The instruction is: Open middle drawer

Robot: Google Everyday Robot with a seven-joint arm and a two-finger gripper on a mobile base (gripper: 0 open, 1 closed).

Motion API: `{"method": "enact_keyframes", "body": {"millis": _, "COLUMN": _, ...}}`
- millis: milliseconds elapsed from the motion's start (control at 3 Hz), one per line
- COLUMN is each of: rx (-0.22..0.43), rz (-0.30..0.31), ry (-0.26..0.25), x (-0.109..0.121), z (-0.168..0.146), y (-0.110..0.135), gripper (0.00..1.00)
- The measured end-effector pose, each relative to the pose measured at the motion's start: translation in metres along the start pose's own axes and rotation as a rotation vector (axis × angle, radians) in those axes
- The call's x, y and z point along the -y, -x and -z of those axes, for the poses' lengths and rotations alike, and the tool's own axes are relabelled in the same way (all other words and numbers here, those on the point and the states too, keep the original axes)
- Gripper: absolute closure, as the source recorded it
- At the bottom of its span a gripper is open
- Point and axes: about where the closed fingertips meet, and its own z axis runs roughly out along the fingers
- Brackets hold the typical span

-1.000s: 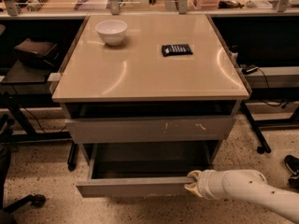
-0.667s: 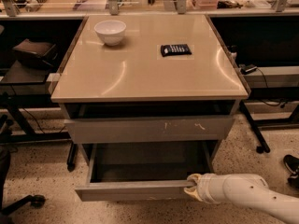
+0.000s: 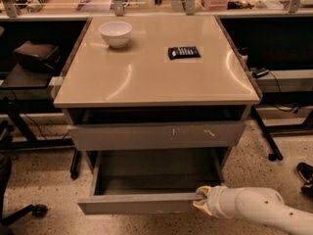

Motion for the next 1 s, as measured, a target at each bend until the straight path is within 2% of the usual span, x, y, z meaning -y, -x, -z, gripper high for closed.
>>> {"method": "enact_keyframes", "body": {"millis": 333, "rx": 0.000, "rz": 0.000, "ry": 0.000, "x": 0.000, "z": 0.001, "y": 0.000, "gripper": 1.00}}
{"method": "enact_keyframes", "body": {"millis": 667, "rx": 0.008, "rz": -0.012, "ry": 0.000, "x": -0.014, "z": 0.006, "y": -0.004, "gripper": 1.00}}
{"method": "enact_keyframes", "body": {"millis": 1000, "rx": 0.008, "rz": -0.013, "ry": 0.000, "x": -0.015, "z": 0.007, "y": -0.003, "gripper": 1.00}}
